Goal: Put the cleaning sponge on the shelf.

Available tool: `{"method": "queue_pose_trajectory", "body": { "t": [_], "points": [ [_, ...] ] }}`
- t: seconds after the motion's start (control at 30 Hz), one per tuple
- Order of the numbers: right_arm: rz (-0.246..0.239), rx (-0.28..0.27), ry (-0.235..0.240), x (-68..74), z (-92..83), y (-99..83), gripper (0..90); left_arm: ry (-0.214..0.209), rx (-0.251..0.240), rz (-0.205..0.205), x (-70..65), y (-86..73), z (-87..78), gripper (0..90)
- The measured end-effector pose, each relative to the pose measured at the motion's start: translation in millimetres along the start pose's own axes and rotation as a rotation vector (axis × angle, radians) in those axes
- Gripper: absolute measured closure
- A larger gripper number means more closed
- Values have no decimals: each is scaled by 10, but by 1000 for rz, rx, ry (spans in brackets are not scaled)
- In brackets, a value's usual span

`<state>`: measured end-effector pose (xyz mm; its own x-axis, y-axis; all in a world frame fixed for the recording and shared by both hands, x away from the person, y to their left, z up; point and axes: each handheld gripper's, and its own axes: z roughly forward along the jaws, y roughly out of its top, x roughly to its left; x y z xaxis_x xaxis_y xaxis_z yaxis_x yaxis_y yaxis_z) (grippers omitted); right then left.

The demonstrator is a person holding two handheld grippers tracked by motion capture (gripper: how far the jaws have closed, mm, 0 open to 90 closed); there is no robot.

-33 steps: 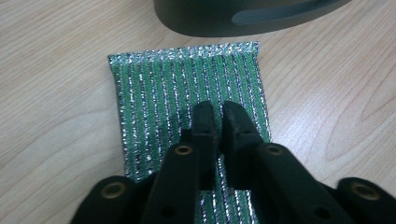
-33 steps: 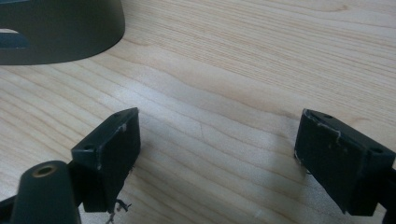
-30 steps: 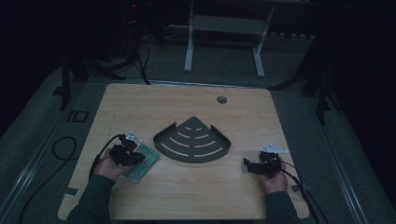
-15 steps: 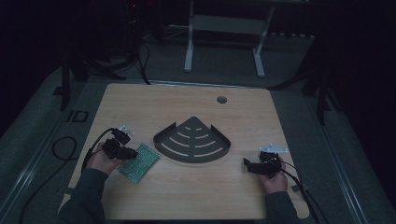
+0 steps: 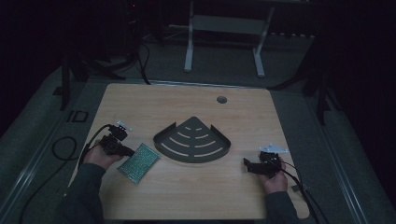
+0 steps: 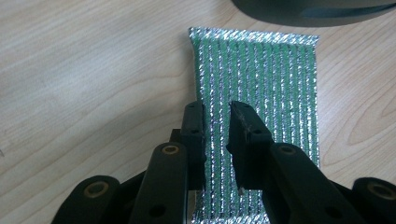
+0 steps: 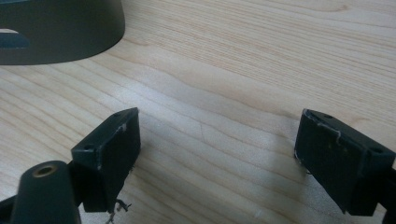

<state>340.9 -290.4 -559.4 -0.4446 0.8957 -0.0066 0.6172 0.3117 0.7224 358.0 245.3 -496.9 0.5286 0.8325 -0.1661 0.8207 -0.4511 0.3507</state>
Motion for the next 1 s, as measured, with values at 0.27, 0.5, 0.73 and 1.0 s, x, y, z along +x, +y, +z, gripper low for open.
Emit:
{"method": "queue_pose_trajectory", "body": {
  "t": [0.27,0.5,0.73,1.0],
  "points": [
    [-1,0,0,0,0,0,140,-49,25,-29,81,27,25,765],
    [0,0,0,0,0,0,140,-68,54,-41,118,109,63,766],
    [0,0,0,0,0,0,140,-79,92,-44,167,163,129,765],
    [0,0,0,0,0,0,140,-95,122,-57,219,168,192,756]
  ]
}}
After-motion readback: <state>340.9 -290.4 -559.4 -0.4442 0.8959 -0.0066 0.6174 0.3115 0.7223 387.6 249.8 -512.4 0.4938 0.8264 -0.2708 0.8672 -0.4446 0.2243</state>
